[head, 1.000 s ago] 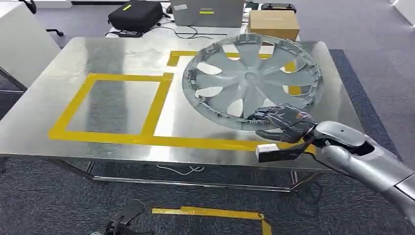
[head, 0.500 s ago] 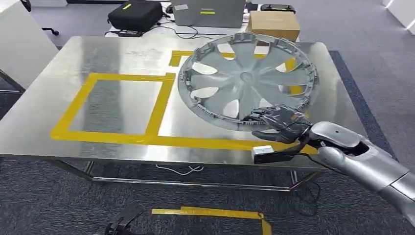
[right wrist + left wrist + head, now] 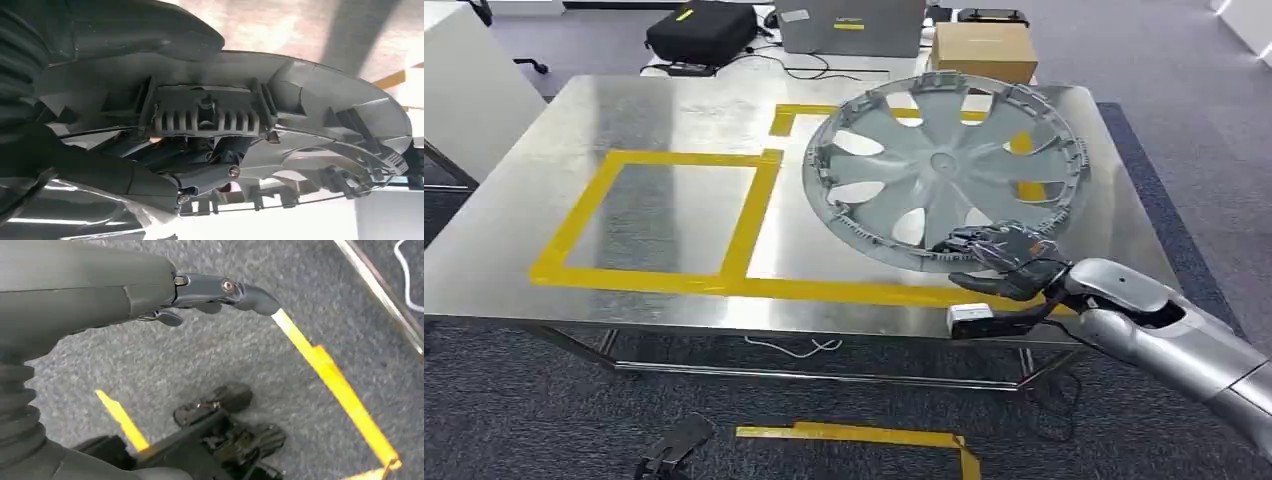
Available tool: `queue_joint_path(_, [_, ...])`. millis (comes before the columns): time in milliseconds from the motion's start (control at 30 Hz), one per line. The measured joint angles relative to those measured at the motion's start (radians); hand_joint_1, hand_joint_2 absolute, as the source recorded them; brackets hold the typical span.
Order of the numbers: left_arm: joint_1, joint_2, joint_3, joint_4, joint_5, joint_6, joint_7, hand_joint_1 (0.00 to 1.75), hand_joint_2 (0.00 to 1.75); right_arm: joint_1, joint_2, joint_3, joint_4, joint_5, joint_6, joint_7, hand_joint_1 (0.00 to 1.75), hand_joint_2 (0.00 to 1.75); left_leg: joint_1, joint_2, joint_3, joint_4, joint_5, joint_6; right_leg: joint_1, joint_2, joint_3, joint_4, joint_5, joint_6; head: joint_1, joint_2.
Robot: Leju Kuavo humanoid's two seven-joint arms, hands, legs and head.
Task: Take the parts from the cabinet and place them on the table.
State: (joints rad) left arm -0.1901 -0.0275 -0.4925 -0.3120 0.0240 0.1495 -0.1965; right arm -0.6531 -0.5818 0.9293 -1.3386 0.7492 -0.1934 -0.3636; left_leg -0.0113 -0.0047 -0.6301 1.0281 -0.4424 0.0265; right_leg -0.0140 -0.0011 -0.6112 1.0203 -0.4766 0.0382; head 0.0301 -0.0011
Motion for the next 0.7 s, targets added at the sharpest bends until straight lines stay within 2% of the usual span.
queue_joint_path(33, [0.0, 0.001, 0.0, 0.0, 0.0, 0.0, 0.0, 0.0, 1.75, 0.003, 0.0, 0.0, 0.0, -0.001, -0.001, 0.0, 1.75, 1.75, -0.002, 0.0, 0.0, 0.002, -0.002, -0.003, -0.004, 0.0, 0.001, -0.003, 0.003, -0.006, 0.0, 0.0])
queue_joint_path(67, [-0.001, 0.004, 0.001, 0.0, 0.0, 0.001, 0.0, 0.0, 1.75, 0.005, 0.0, 0.0, 0.0, -0.002, -0.001, 0.0, 1.75, 1.75, 0.0, -0.001, -0.003, 0.013, -0.017, -0.011, -0.01, -0.001, 0.005, -0.006, 0.006, -0.012, 0.0, 0.0])
queue_joint_path(100, [-0.001, 0.004, 0.001, 0.0, 0.0, 0.001, -0.002, 0.0, 1.75, 0.007, 0.0, -0.002, 0.0, -0.002, -0.001, 0.002, 1.75, 1.75, 0.001, 0.0, -0.019, 0.051, -0.046, -0.019, -0.011, -0.001, 0.006, -0.006, 0.005, -0.021, -0.007, 0.0])
queue_joint_path(167, [0.0, 0.003, 0.001, 0.0, 0.0, 0.001, -0.002, 0.0, 1.75, 0.013, 0.0, -0.002, 0.0, -0.002, -0.002, 0.003, 1.75, 1.75, 0.009, 0.0, -0.086, 0.208, -0.123, -0.029, -0.011, -0.001, 0.005, -0.006, 0.005, -0.024, -0.007, 0.0])
queue_joint_path(200, [0.002, 0.003, 0.001, 0.0, 0.0, 0.001, -0.002, 0.0, 1.75, 0.014, 0.0, -0.001, 0.001, -0.002, -0.002, 0.002, 1.75, 1.75, 0.011, 0.0, -0.119, 0.281, -0.149, -0.032, -0.01, -0.001, 0.005, -0.006, 0.005, -0.024, -0.007, 0.0])
queue_joint_path(233, [0.004, 0.002, 0.001, 0.0, 0.0, 0.001, -0.002, 0.0, 1.75, 0.016, 0.0, 0.0, 0.001, -0.002, -0.002, 0.002, 1.75, 1.75, 0.012, 0.0, -0.136, 0.32, -0.155, -0.034, -0.01, 0.0, 0.005, -0.006, 0.005, -0.024, -0.007, 0.0])
queue_joint_path(267, [0.004, 0.002, 0.001, 0.0, 0.0, 0.001, -0.002, 0.0, 1.75, 0.016, 0.0, 0.0, 0.001, -0.002, -0.002, 0.002, 1.75, 1.75, 0.013, 0.0, -0.131, 0.309, -0.137, -0.034, -0.011, 0.001, 0.006, -0.006, 0.005, -0.024, -0.007, 0.0])
queue_joint_path(300, [0.003, 0.002, 0.001, 0.0, 0.0, 0.002, -0.001, 0.0, 1.75, 0.017, 0.0, 0.0, 0.001, -0.002, -0.001, 0.003, 1.75, 1.75, 0.013, 0.0, -0.106, 0.254, -0.098, -0.032, -0.011, 0.002, 0.007, -0.006, 0.005, -0.024, -0.008, 0.0])
queue_joint_path(367, [0.002, 0.003, 0.001, 0.0, -0.003, 0.002, -0.001, 0.0, 1.75, 0.018, 0.0, -0.001, 0.001, -0.002, -0.002, 0.006, 1.75, 1.75, 0.013, 0.0, -0.017, 0.068, -0.005, -0.021, -0.01, 0.002, 0.011, -0.006, 0.003, -0.021, -0.008, 0.0])
queue_joint_path(400, [0.001, 0.005, 0.001, 0.0, -0.003, 0.001, -0.001, 0.0, 1.75, 0.018, 0.0, -0.002, 0.001, -0.002, -0.002, 0.007, 1.75, 1.75, 0.009, -0.001, 0.008, 0.02, -0.006, -0.016, -0.007, 0.002, 0.01, -0.006, 0.003, -0.018, -0.006, 0.0])
queue_joint_path(433, [0.0, 0.005, 0.001, 0.0, -0.005, -0.001, -0.002, 0.0, 1.75, 0.018, 0.0, -0.002, 0.001, -0.002, -0.002, 0.007, 1.75, 1.75, 0.008, -0.001, 0.014, 0.002, -0.009, -0.014, -0.004, 0.004, 0.005, -0.004, 0.003, -0.013, -0.006, 0.0])
queue_joint_path(500, [0.0, 0.005, 0.001, 0.0, -0.005, -0.006, -0.001, 0.0, 1.75, 0.019, 0.0, -0.002, 0.003, -0.002, -0.002, 0.006, 1.75, 1.75, 0.005, 0.0, 0.008, 0.003, -0.012, -0.011, -0.006, 0.003, 0.002, -0.007, 0.007, -0.003, -0.006, 0.0])
queue_joint_path(533, [0.0, 0.005, 0.001, 0.0, -0.006, -0.009, -0.001, 0.0, 1.75, 0.019, 0.0, -0.002, 0.004, -0.002, -0.001, 0.006, 1.75, 1.75, 0.005, 0.0, 0.008, 0.001, -0.01, -0.004, -0.006, 0.002, 0.005, -0.013, 0.009, 0.004, -0.006, 0.0])
queue_joint_path(567, [-0.001, 0.005, 0.001, 0.0, -0.009, -0.013, -0.001, 0.0, 1.75, 0.02, 0.0, -0.002, 0.004, -0.002, -0.001, 0.006, 1.75, 1.75, 0.015, 0.0, 0.016, -0.018, -0.002, 0.007, -0.008, 0.002, -0.002, -0.009, 0.0, 0.011, -0.005, 0.0])
queue_joint_path(600, [-0.003, 0.007, 0.001, 0.0, -0.019, -0.014, -0.002, 0.0, 1.75, 0.02, -0.001, -0.004, 0.005, -0.002, -0.001, 0.005, 0.0, 0.0, 0.014, 0.001, 0.018, -0.02, 0.001, 0.012, -0.007, 0.001, -0.014, 0.015, -0.02, 0.012, -0.003, 0.0])
queue_joint_path(667, [-0.004, 0.01, 0.001, 0.0, -0.033, -0.016, -0.002, 0.0, 1.75, 0.017, -0.003, -0.007, 0.007, -0.002, -0.002, 0.004, 0.0, 0.0, 0.013, 0.001, 0.016, -0.02, 0.001, 0.017, -0.007, 0.002, -0.067, 0.137, -0.082, 0.014, 0.0, 0.0])
queue_joint_path(700, [-0.003, 0.01, 0.001, 0.0, -0.039, -0.016, -0.003, 0.0, 1.75, 0.018, -0.003, -0.007, 0.008, -0.001, -0.005, 0.002, 0.0, 0.0, 0.012, 0.001, 0.016, -0.019, 0.001, 0.017, -0.007, 0.002, -0.113, 0.234, -0.121, 0.016, -0.003, 0.0])
